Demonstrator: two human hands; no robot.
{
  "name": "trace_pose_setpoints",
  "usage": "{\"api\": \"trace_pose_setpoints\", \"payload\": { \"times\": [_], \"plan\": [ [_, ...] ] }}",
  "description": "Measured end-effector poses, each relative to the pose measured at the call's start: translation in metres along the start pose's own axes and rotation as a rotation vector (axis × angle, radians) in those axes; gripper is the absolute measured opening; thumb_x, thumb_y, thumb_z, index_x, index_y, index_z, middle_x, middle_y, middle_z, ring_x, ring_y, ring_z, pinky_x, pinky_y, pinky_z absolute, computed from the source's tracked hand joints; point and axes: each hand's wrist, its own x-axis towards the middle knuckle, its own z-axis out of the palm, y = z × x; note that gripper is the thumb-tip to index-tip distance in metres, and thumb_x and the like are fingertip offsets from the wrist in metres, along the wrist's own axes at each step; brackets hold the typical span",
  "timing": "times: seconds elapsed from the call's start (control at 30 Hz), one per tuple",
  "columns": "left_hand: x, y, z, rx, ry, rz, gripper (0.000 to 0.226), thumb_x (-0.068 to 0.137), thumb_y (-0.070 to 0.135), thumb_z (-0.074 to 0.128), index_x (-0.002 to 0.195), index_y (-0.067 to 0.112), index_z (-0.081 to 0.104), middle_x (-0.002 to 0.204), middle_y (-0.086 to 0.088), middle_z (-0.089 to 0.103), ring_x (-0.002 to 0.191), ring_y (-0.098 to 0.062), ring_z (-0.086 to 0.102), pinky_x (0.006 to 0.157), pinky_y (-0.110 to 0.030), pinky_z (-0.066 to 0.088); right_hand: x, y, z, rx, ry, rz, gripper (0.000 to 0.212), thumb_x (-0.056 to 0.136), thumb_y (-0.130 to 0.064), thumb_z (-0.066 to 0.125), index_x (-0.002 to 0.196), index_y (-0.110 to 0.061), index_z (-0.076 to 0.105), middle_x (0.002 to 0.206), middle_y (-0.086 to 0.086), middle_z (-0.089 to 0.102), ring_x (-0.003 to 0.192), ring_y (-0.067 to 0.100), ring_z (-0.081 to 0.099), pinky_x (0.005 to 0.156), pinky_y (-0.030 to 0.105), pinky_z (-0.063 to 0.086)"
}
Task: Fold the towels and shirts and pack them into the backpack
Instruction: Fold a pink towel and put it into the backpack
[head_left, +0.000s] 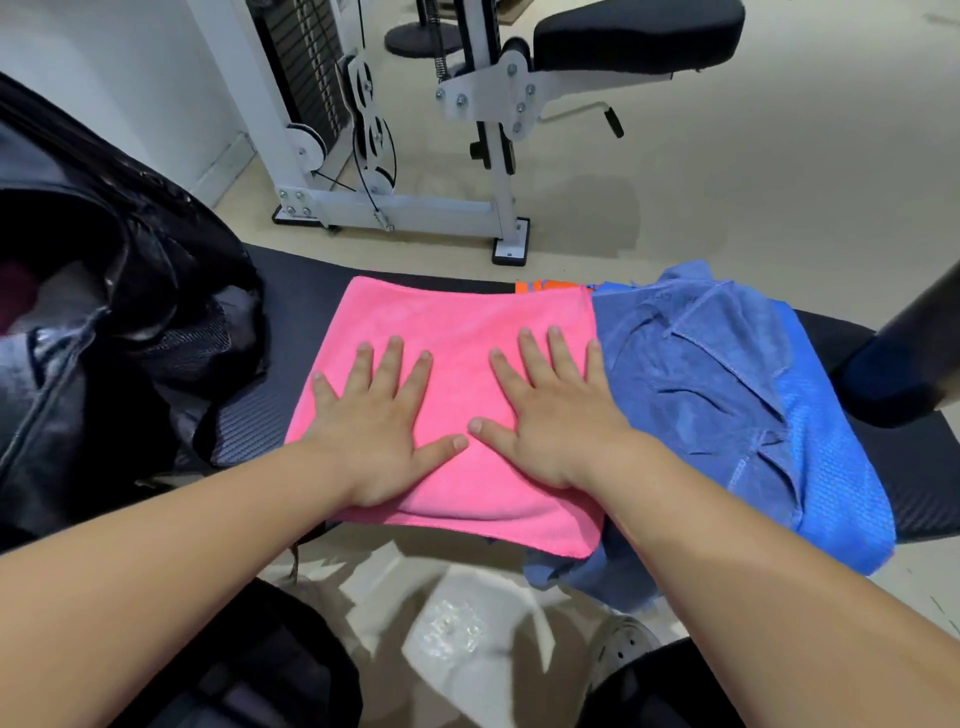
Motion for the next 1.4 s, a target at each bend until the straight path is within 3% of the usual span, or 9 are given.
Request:
{"api": "trace_pose_setpoints", "payload": {
  "times": [0.13, 0.23, 0.4, 0.53, 0.63, 0.87, 1.1, 1.27, 1.4],
  "plan": [
    [-0.019, -0.007, -0.011, 0.178, -0.003, 0.01, 0.11, 0.071, 0.093, -0.001, 0.158, 0.026, 0.004, 0.164, -0.013, 0.012, 0.148, -0.037, 0.021, 0.111, -0.063, 0.029, -0.005, -0.003, -0.007, 0.002, -0.137, -0.041, 0.087, 0.089, -0.081, 0.018, 0.157, -0.038, -0.015, 0.165, 0.0, -0.026, 0.152, 0.028, -0.024, 0.116, 0.065, -0.015],
    [-0.02, -0.006, -0.016, 0.167, 0.248, 0.083, 0.09, 0.077, 0.085, 0.006, 0.131, 0.024, 0.043, 0.127, -0.008, 0.048, 0.114, -0.032, 0.047, 0.095, -0.051, 0.042, -0.017, -0.003, -0.019, -0.049, -0.211, -0.069, 0.085, 0.089, -0.082, 0.018, 0.158, -0.04, -0.008, 0.168, -0.001, -0.016, 0.155, 0.028, -0.01, 0.116, 0.066, -0.011],
    [0.008, -0.017, -0.005, 0.027, 0.221, 0.05, 0.101, 0.078, 0.085, 0.007, 0.159, 0.026, 0.016, 0.166, -0.011, 0.015, 0.151, -0.036, 0.015, 0.119, -0.061, 0.015, -0.013, -0.007, -0.033, -0.065, 0.121, -0.009, 0.071, 0.09, -0.077, 0.027, 0.14, -0.03, 0.046, 0.145, 0.007, 0.048, 0.133, 0.033, 0.042, 0.115, 0.06, 0.026],
    [0.022, -0.03, 0.004, -0.097, 0.114, 0.053, 0.106, 0.074, 0.092, 0.008, 0.159, 0.032, -0.009, 0.168, -0.003, -0.018, 0.155, -0.031, -0.013, 0.122, -0.06, -0.002, 0.01, 0.0, -0.014, -0.038, 0.044, 0.061, 0.085, 0.09, -0.08, 0.02, 0.16, -0.033, 0.005, 0.169, 0.005, -0.005, 0.155, 0.031, -0.007, 0.121, 0.061, -0.002],
    [0.023, -0.036, 0.003, -0.109, 0.078, 0.083, 0.104, 0.075, 0.091, 0.014, 0.159, 0.035, -0.01, 0.167, -0.001, -0.021, 0.154, -0.029, -0.015, 0.122, -0.058, -0.004, 0.018, 0.009, -0.011, -0.012, -0.013, 0.085, 0.085, 0.089, -0.082, 0.013, 0.16, -0.037, 0.001, 0.169, 0.001, -0.004, 0.155, 0.028, -0.007, 0.12, 0.062, -0.004],
    [0.035, -0.064, -0.013, -0.247, 0.408, 0.06, 0.057, 0.093, 0.06, 0.039, 0.136, 0.025, 0.054, 0.142, -0.002, 0.052, 0.128, -0.033, 0.046, 0.104, -0.05, 0.042, 0.028, 0.033, -0.031, 0.033, 0.289, 0.071, 0.038, 0.097, -0.05, 0.046, 0.118, -0.025, 0.065, 0.119, 0.001, 0.064, 0.115, 0.03, 0.051, 0.094, 0.045, 0.045],
    [0.049, -0.078, -0.012, -0.205, 0.344, -0.087, 0.054, 0.098, 0.045, 0.05, 0.148, 0.026, 0.045, 0.149, -0.008, 0.045, 0.13, -0.039, 0.04, 0.106, -0.052, 0.039, 0.043, 0.062, -0.028, 0.006, 0.382, 0.079, 0.028, 0.097, -0.033, 0.053, 0.116, -0.026, 0.072, 0.117, 0.001, 0.068, 0.107, 0.034, 0.052, 0.086, 0.044, 0.045],
    [0.055, -0.085, -0.018, -0.343, 0.397, -0.082, 0.04, 0.096, 0.03, 0.054, 0.136, 0.027, 0.054, 0.125, -0.011, 0.055, 0.117, -0.039, 0.05, 0.101, -0.052, 0.043, 0.046, 0.065, -0.028, 0.084, 0.503, 0.117, 0.018, 0.09, -0.027, 0.066, 0.101, -0.027, 0.079, 0.086, 0.005, 0.07, 0.085, 0.036, 0.052, 0.075, 0.043, 0.048],
    [0.058, -0.087, -0.022, -0.508, 0.424, -0.11, 0.035, 0.094, 0.015, 0.056, 0.127, 0.024, 0.06, 0.115, -0.012, 0.057, 0.113, -0.035, 0.055, 0.1, -0.045, 0.044, 0.048, 0.066, -0.028, 0.223, 0.441, 0.162, 0.028, 0.087, -0.027, 0.068, 0.115, -0.03, 0.072, 0.098, 0.004, 0.073, 0.093, 0.039, 0.055, 0.086, 0.047, 0.049]
  ]
}}
